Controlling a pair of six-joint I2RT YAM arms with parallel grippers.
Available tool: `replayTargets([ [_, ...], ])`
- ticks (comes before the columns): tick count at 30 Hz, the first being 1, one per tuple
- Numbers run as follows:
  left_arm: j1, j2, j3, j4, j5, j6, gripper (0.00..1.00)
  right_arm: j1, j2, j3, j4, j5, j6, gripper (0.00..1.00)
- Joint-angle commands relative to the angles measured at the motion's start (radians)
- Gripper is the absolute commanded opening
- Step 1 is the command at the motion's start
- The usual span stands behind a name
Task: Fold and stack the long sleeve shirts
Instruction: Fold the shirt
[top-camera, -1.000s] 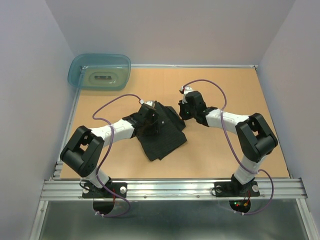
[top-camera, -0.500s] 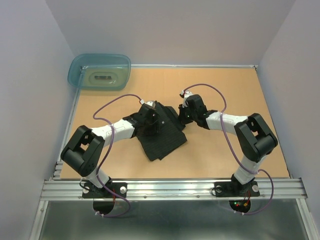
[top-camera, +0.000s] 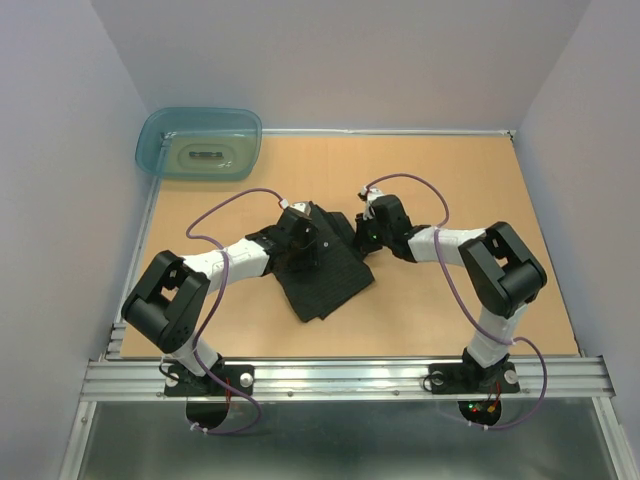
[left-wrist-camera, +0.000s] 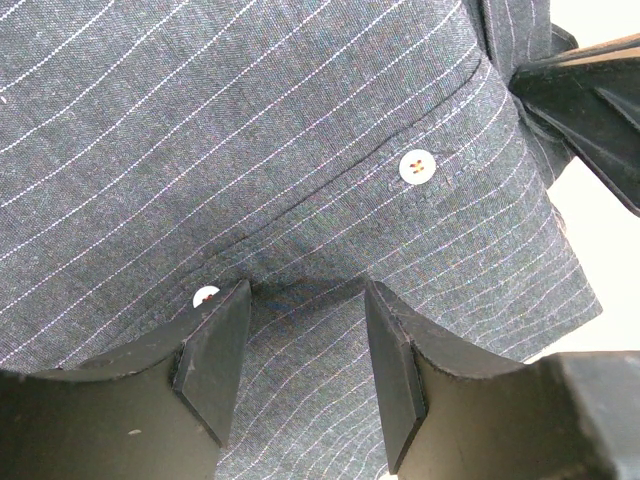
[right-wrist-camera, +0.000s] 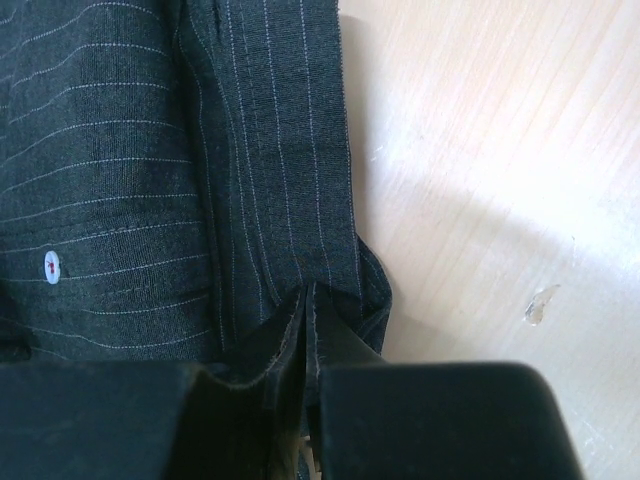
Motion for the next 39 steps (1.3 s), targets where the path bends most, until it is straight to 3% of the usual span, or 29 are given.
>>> replayTargets([
  [1,-0.004,-0.026,0.000,0.028,0.020,-0.012,0.59,0.011,0.026,-0.044,-0.009,0.050,0.024,0.08],
  [4,-0.004,-0.063,0.010,0.018,0.020,0.000,0.60,0.011,-0.033,-0.019,-0.027,0.094,0.027,0.12],
  [7,-0.004,-0.126,0.030,-0.003,0.011,0.067,0.63,0.011,-0.129,0.031,-0.099,0.134,0.042,0.25],
  [9,-0.004,-0.180,0.042,-0.017,0.002,0.130,0.65,0.011,-0.195,0.053,-0.159,0.188,0.088,0.46],
  [12,-0.007,-0.261,0.039,-0.041,0.000,0.187,0.68,0.008,-0.267,0.027,-0.227,0.216,0.214,0.60],
  [13,-0.007,-0.281,0.036,-0.046,0.000,0.216,0.77,0.007,-0.316,-0.016,-0.237,0.222,0.255,0.63],
  [17,-0.007,-0.374,0.001,-0.083,0.008,0.259,0.87,0.003,-0.461,-0.166,-0.244,0.159,0.495,0.87],
  [21,-0.005,-0.463,-0.055,-0.097,0.008,0.296,0.89,0.002,-0.563,-0.310,-0.241,0.069,0.678,0.89],
  [26,-0.011,-0.554,-0.088,-0.137,0.022,0.343,0.89,0.003,-0.628,-0.444,-0.124,0.013,0.815,0.80],
  [39,-0.042,-0.557,-0.127,-0.123,0.017,0.333,0.89,0.017,-0.354,-0.456,0.131,-0.002,0.898,0.77],
])
